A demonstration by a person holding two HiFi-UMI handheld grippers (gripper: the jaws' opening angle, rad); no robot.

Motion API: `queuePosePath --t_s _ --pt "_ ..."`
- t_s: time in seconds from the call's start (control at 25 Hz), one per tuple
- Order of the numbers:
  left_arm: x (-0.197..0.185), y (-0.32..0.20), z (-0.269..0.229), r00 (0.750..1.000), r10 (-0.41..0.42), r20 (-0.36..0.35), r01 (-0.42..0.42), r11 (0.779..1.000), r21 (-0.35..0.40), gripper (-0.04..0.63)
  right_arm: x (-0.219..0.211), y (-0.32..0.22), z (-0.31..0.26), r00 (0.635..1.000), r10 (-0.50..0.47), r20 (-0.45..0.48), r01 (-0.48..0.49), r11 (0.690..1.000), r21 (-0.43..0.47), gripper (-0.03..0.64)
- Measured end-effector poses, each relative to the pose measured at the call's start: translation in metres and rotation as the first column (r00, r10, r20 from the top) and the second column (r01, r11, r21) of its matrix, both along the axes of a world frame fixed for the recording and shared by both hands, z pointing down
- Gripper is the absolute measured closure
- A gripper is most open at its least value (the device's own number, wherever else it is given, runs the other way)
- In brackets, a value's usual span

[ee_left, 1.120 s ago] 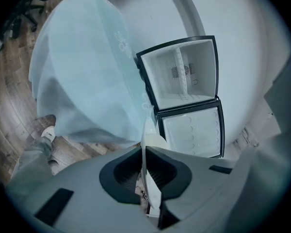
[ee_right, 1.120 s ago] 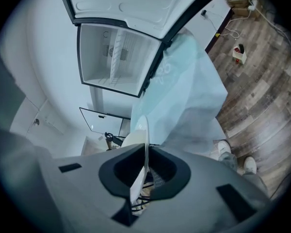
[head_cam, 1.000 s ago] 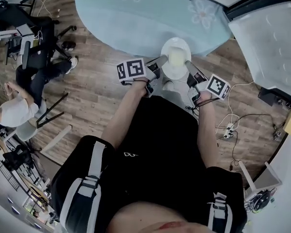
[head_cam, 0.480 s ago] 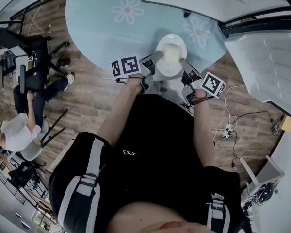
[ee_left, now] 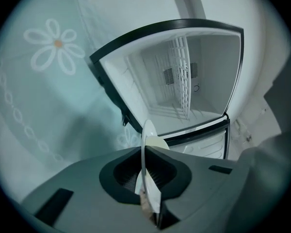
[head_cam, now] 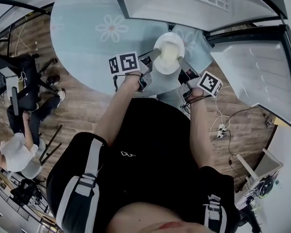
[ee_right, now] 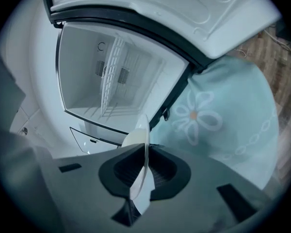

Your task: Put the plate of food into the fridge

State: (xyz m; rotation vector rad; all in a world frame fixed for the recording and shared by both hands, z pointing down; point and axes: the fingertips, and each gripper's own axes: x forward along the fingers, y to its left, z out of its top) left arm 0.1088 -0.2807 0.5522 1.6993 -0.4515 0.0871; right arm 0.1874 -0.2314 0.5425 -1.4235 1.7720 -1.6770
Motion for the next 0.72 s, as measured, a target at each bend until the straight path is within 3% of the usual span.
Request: queuePosePath --t_s 0.08,0.16,0.32,0.72 --pt "0.0 -0.028 -0.009 0.997 -0.027 0.067 0.021 0.996 0.088 0.574 0.0 -0.027 -0.003 1.0 0.003 0.018 -0.003 1.0 0.009 0.594" --pt "0.004 -0.057 -0.02 0.995 -0.073 0.073 0.062 0.988 0.142 0.58 0.0 -0.052 -0.012 0.999 0.01 0.045 -0.011 0.999 0.038 0.591" --pt "0.02 -0.102 -0.026 0.994 -0.105 0.035 0.099 0.985 0.144 0.578 0.019 -0.094 -0.018 1.0 -0.004 0.023 0.003 0.998 0.07 0.589" --pt "0.028 -0.173 -0.007 0.971 -0.234 0.054 0.227 0.967 0.12 0.58 0.033 -0.169 -0.002 0.999 0.029 0.015 -0.029 0.999 0.041 0.591"
